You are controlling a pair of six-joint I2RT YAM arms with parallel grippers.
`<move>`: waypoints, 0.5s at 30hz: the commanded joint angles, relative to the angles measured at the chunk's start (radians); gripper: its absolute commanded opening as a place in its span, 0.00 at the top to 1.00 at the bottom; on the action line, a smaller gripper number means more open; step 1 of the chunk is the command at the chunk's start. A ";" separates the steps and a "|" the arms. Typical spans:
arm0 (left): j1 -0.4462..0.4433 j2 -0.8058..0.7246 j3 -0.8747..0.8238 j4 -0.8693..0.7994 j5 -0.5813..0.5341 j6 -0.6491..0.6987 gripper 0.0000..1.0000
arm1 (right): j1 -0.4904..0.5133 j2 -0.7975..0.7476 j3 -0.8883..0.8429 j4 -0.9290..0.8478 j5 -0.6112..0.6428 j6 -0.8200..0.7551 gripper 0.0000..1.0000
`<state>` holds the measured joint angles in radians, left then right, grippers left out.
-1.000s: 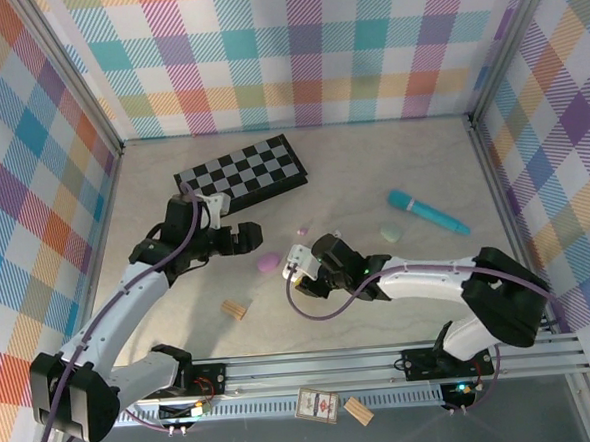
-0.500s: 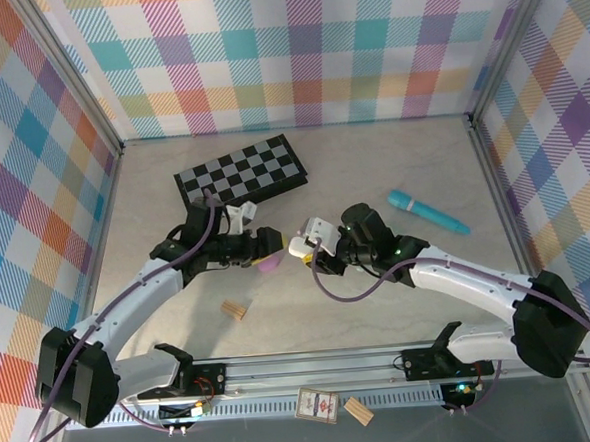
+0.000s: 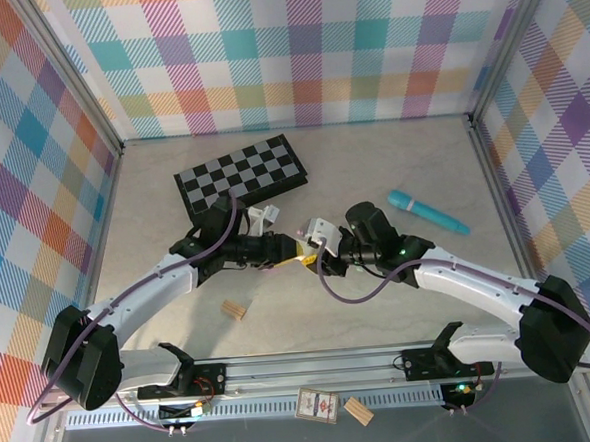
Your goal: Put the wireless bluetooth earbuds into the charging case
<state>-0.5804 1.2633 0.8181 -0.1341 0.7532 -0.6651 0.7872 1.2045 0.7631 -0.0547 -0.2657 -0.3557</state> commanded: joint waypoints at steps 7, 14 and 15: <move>-0.010 -0.053 -0.007 0.091 0.070 0.083 0.97 | -0.019 -0.039 0.009 0.001 -0.023 0.035 0.48; -0.024 -0.173 -0.104 0.286 -0.040 0.385 0.94 | -0.137 -0.144 0.013 -0.051 -0.347 0.130 0.16; -0.028 -0.193 -0.125 0.348 -0.057 0.416 0.94 | -0.157 -0.158 0.009 -0.039 -0.373 0.163 0.15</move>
<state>-0.5907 1.1202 0.7315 0.0387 0.7383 -0.4103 0.6579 1.0870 0.7631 -0.0910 -0.4816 -0.2626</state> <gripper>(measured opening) 0.198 0.843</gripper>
